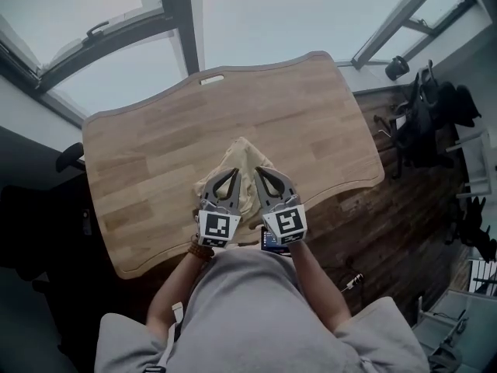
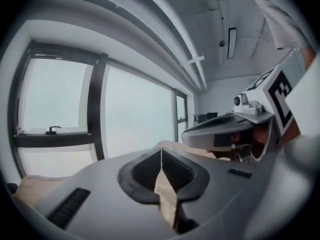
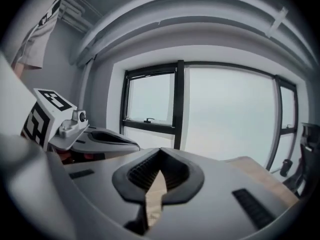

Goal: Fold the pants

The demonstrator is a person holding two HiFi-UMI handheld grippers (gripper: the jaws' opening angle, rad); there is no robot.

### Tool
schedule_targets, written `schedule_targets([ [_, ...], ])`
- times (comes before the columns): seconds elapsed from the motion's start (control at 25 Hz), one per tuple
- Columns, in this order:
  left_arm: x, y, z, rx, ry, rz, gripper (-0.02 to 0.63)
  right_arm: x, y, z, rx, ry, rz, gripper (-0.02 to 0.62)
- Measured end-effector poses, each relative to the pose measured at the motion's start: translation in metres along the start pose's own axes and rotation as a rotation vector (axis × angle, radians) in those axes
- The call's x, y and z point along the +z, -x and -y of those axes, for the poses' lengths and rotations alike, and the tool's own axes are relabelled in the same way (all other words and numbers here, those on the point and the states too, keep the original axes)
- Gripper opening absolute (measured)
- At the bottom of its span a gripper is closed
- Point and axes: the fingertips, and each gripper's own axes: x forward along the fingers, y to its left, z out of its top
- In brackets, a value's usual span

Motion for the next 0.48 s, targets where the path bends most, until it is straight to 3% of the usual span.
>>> schedule_targets([
  [0.2,0.0,0.001,0.003,-0.014,0.03,-0.002,0.012,-0.001,0.004,0.008,-0.008,-0.032,-0.003,0.003],
  [0.48,-0.021,0.005,0.003,-0.026,0.005,-0.053,0.012,-0.005,0.012,0.012,-0.038,-0.053,-0.001,0.003],
])
